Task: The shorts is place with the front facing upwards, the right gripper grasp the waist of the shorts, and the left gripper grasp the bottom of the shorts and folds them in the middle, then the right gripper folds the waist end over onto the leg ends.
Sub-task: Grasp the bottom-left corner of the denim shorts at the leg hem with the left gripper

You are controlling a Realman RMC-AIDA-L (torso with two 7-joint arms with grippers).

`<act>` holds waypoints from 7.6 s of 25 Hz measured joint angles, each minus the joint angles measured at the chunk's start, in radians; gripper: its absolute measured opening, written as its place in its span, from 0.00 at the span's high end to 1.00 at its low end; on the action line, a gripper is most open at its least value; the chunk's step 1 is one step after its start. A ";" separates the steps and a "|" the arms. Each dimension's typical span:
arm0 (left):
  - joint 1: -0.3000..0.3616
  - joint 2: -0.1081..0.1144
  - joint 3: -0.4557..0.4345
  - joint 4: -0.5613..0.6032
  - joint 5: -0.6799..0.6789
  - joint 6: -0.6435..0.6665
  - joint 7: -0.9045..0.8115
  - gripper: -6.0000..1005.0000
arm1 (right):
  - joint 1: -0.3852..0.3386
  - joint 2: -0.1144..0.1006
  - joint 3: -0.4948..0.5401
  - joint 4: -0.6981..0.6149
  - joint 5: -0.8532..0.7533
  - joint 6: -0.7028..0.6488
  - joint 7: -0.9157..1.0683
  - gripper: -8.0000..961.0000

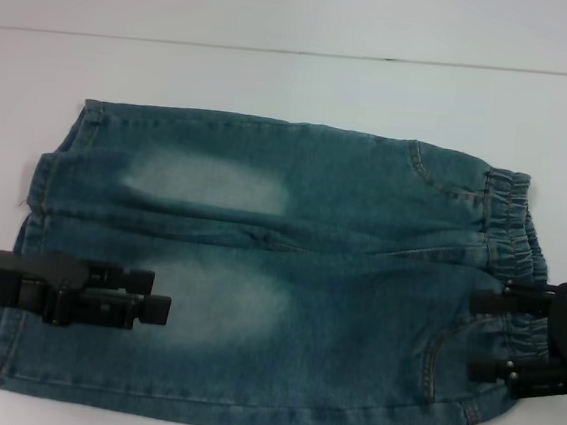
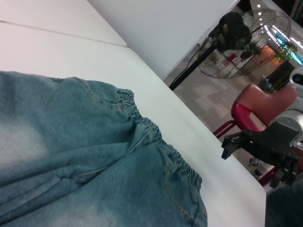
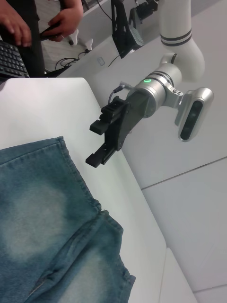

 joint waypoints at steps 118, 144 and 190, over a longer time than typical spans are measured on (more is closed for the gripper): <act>-0.061 0.057 -0.022 0.092 0.541 -0.133 -0.619 0.25 | 0.034 -0.012 -0.016 -0.005 0.000 0.060 -0.021 0.04; -0.088 0.059 -0.004 0.079 0.535 -0.137 -0.599 0.41 | 0.039 -0.012 -0.019 -0.005 0.000 0.062 -0.021 0.04; -0.103 0.083 -0.075 0.086 0.435 -0.099 -0.598 0.87 | 0.131 -0.048 0.030 -0.253 -0.286 0.046 0.365 0.04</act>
